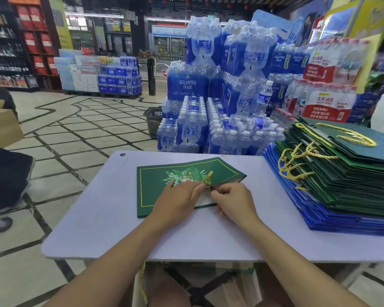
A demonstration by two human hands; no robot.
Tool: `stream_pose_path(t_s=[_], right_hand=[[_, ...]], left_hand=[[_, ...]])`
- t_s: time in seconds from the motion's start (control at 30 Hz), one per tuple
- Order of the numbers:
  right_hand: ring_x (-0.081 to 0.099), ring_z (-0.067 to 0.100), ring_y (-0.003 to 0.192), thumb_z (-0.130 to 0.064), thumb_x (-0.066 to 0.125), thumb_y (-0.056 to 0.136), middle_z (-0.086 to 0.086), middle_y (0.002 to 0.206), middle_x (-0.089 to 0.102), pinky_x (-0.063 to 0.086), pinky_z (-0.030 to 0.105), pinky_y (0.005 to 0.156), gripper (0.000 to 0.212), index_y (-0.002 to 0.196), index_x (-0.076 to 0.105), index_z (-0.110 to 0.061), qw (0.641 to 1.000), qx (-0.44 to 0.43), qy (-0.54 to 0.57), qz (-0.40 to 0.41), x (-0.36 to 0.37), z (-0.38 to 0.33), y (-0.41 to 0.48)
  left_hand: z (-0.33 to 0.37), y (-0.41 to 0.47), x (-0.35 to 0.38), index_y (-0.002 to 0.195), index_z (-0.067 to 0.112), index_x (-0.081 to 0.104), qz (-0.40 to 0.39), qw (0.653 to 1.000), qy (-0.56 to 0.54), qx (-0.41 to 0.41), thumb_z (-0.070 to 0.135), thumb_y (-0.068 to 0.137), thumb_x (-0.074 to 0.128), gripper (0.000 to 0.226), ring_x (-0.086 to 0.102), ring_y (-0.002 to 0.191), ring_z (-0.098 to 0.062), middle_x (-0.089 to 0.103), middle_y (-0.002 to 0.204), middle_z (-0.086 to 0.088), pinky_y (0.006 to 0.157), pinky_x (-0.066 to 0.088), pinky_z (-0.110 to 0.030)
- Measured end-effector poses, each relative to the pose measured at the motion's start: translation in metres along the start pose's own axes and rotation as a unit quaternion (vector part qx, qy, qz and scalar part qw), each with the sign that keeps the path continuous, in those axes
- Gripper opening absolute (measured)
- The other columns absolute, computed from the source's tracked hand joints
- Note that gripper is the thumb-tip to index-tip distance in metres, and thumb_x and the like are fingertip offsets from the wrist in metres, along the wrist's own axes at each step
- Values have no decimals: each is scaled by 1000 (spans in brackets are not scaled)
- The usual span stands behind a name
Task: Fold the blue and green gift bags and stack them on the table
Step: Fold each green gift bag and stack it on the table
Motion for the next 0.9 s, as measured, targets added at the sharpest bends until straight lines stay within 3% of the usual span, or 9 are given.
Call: stream_pose_path(t_s=[0.2, 0.33, 0.4, 0.47, 0.57, 0.6, 0.7, 0.8, 0.9], right_hand=[[61, 11, 45, -22, 65, 83, 3, 57, 70, 48, 22, 56, 22, 67, 74, -9, 994, 47, -37, -97, 5, 9, -7], [54, 10, 42, -31, 68, 88, 1, 58, 68, 39, 18, 44, 28, 66, 74, -14, 982, 81, -59, -158, -3, 16, -14], [59, 10, 54, -50, 68, 86, -7, 59, 68, 43, 23, 51, 36, 67, 73, -21, 988, 30, -134, -70, -23, 8, -4], [62, 11, 74, -57, 67, 84, -14, 72, 66, 42, 28, 59, 26, 78, 70, -32, 976, -54, -208, 22, -38, -14, 5], [60, 12, 96, -58, 67, 87, -18, 104, 57, 45, 32, 73, 25, 108, 64, -44, 945, -113, -302, -60, -14, -30, 16], [60, 12, 98, -56, 67, 89, -18, 105, 57, 48, 33, 76, 25, 107, 68, -40, 939, -107, -314, -90, -7, -28, 21], [65, 11, 87, -44, 66, 96, -14, 89, 70, 54, 36, 78, 20, 88, 74, -27, 964, -88, -220, -117, 1, -25, 39], [69, 12, 79, -28, 54, 105, -5, 85, 75, 53, 34, 77, 22, 92, 68, -16, 994, -1, 12, -106, 1, -23, 58], [70, 13, 68, -21, 50, 106, -1, 77, 70, 48, 30, 69, 13, 102, 59, -14, 957, 139, 237, -99, 9, -16, 70]], left_hand=[[2, -1, -3, 131, 36, 59, 2, 1000, -13, 1, 51, 110, 21, 46, 50, 126, -7, 63, 132, 14, 122, 20, -49], [5, 0, -2, 109, 34, 58, 4, 1000, 20, 24, 57, 107, 29, 37, 52, 104, -5, 64, 109, 14, 117, 27, -54], [5, -1, -1, 123, 35, 58, 6, 998, 50, 29, 64, 102, 38, 41, 53, 116, -6, 64, 124, 14, 119, 26, -54], [4, -2, 0, 144, 34, 49, 6, 998, 60, 27, 71, 97, 44, 60, 45, 137, -6, 52, 149, 14, 124, 19, -51], [6, -3, -4, 159, 30, 30, 4, 995, 92, 23, 74, 96, 41, 78, 22, 154, -10, 30, 167, 9, 128, 8, -51], [4, -4, -7, 162, 29, 25, 6, 992, 127, 11, 75, 96, 37, 80, 14, 157, -14, 25, 169, 6, 128, 4, -53], [-18, -7, -13, 165, 27, 11, -29, 977, 194, -82, 84, 91, 27, 94, 0, 159, -31, 12, 172, -4, 124, -4, -61], [-33, -13, -9, 165, 25, 9, -86, 976, 166, -115, 91, 84, 27, 106, 2, 160, -25, 10, 173, -1, 125, 0, -61], [-32, -17, -11, 165, 25, 10, -82, 978, 168, -97, 94, 81, 29, 109, 3, 160, -19, 10, 173, 4, 127, 2, -56]])
Point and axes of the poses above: each hand's wrist, its own y-axis towards the middle knuckle, its own x-axis out of the palm, z = x × y, the point moved 9 cm from there along y, towards the middle knuckle
